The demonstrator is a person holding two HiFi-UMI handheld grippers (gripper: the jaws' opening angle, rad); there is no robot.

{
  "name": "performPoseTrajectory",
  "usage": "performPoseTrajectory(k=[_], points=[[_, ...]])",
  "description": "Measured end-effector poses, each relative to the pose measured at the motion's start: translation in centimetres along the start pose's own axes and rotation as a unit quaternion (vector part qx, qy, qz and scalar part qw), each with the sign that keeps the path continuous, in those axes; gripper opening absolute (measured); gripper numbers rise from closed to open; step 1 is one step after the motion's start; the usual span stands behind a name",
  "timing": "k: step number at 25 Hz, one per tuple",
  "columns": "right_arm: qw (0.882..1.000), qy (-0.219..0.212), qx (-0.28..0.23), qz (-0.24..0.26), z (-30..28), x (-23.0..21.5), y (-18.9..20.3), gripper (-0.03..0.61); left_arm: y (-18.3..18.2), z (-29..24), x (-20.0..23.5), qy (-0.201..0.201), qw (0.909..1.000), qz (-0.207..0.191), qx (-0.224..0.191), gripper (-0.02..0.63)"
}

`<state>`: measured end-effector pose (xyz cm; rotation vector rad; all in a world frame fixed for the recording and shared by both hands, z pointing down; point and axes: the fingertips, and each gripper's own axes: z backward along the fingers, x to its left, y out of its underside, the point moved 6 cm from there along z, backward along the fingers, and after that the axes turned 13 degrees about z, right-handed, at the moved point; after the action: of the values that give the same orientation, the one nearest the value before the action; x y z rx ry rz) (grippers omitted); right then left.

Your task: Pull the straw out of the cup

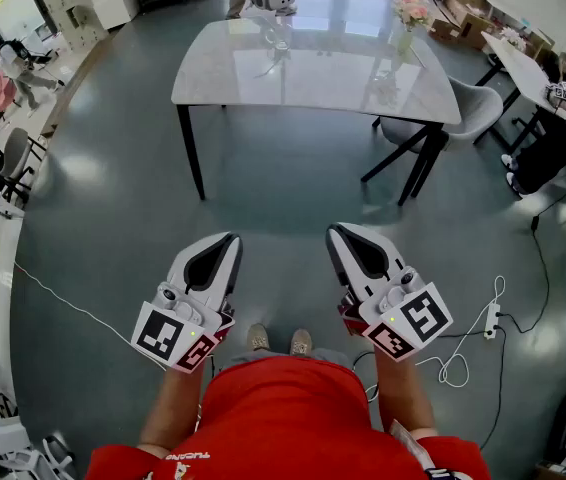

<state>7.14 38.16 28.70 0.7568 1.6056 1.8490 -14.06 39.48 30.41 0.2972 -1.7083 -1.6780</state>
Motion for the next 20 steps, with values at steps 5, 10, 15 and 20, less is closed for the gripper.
performPoseTrajectory(k=[5,10,15,20], points=[[1.000,-0.002,-0.002,0.002,-0.1,0.0,-0.2,0.000,-0.2,-0.2,-0.1,0.003,1.0000,-0.004,-0.001,0.005],[1.000,-0.004,-0.002,0.003,-0.1,-0.1,-0.2,0.000,-0.3,-0.3,-0.2,0.003,1.0000,-0.006,-0.002,0.005],[1.000,-0.011,-0.006,0.002,-0.2,0.0,-0.3,0.000,-0.3,-0.2,-0.2,-0.002,1.0000,-0.007,0.000,0.005],[1.000,-0.019,-0.009,0.000,0.3,-1.0,-0.1,0.000,0.1,-1.1,-0.6,-0.011,0.9999,-0.009,0.001,0.005]])
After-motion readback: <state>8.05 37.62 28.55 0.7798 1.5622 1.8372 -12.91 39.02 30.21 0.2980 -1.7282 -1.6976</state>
